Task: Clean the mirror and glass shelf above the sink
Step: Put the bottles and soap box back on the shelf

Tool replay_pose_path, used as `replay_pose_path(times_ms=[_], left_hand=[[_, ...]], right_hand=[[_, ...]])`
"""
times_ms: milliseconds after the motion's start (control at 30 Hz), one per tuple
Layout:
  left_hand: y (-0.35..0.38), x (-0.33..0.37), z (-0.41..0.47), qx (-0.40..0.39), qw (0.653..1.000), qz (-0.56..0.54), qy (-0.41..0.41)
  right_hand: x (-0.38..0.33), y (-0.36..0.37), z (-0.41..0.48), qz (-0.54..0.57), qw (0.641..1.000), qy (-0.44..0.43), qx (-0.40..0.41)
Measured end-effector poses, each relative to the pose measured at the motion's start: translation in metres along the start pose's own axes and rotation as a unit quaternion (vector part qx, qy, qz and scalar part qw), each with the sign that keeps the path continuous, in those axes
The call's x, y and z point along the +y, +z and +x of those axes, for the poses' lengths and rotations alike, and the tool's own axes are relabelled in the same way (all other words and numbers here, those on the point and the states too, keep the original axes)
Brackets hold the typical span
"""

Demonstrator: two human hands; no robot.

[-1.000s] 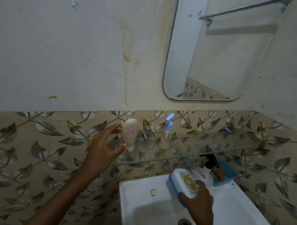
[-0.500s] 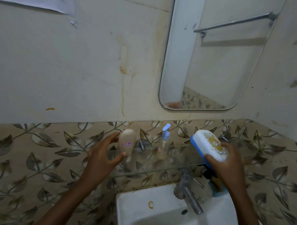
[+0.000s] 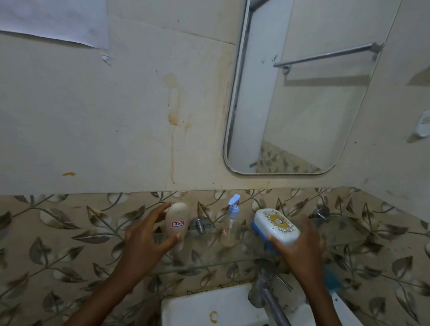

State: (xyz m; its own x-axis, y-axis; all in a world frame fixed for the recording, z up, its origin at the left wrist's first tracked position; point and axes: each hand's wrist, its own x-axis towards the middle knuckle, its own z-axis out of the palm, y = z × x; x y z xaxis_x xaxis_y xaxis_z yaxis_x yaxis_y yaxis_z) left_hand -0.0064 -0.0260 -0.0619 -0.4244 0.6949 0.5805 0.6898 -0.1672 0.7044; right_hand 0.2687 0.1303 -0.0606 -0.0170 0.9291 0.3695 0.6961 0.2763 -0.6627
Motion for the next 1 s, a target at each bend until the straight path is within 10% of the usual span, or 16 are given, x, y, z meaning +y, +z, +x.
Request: replay_pose_path(times_ms=[167, 433, 1000], left_hand=[[0.003, -0.004, 0.001, 0.000, 1.000, 0.003, 0.005], [0.001, -0.005, 0.004, -0.005, 1.000, -0.001, -0.019], [-0.005, -0.004, 0.004, -0.014, 1.000, 0.011, -0.015]], right_hand=[[0.038, -0.020, -0.013, 0.147, 0.965, 0.099, 0.193], [0.137, 0.031, 0.005, 0.027, 0.974, 0.187, -0.124], [0.135, 0.052, -0.001, 0.267, 0.901, 0.341, -0.035]])
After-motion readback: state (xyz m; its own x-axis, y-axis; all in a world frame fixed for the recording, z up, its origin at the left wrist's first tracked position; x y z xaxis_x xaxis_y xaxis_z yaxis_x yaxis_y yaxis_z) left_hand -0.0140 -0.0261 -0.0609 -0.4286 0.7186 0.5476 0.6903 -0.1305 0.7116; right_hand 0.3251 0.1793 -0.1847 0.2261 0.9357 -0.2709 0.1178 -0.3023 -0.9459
